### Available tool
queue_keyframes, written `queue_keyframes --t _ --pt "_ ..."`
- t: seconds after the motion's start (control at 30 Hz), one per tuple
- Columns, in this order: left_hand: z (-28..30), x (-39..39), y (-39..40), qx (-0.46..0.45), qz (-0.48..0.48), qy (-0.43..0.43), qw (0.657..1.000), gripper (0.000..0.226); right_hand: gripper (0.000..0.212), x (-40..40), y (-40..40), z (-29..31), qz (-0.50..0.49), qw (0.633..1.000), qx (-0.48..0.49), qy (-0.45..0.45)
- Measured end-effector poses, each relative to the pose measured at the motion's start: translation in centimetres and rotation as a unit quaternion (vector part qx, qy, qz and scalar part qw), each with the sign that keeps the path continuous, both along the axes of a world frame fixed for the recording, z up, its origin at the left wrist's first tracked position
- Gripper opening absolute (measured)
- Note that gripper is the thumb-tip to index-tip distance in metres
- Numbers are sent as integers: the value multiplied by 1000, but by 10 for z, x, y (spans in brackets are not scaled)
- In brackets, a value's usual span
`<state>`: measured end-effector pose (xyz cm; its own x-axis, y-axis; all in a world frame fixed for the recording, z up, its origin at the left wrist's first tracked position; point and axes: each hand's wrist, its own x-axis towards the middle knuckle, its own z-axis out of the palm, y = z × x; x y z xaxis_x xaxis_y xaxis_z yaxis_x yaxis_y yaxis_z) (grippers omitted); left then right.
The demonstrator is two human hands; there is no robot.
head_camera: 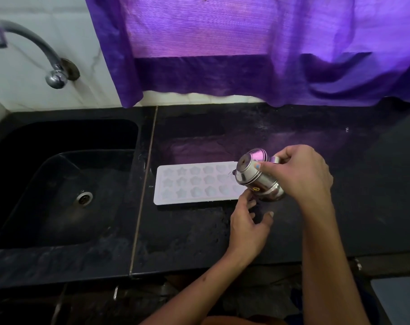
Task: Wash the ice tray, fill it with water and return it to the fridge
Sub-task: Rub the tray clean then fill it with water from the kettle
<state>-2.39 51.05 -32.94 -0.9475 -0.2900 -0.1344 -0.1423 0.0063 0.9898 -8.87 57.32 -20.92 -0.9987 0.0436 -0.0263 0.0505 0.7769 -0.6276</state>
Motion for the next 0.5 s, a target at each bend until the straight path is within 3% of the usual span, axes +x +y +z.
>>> queue_keyframes --t 0.5 --pt "-3 3 -2 -2 37 29 999 58 29 -1 5 3 -9 999 -36 -14"
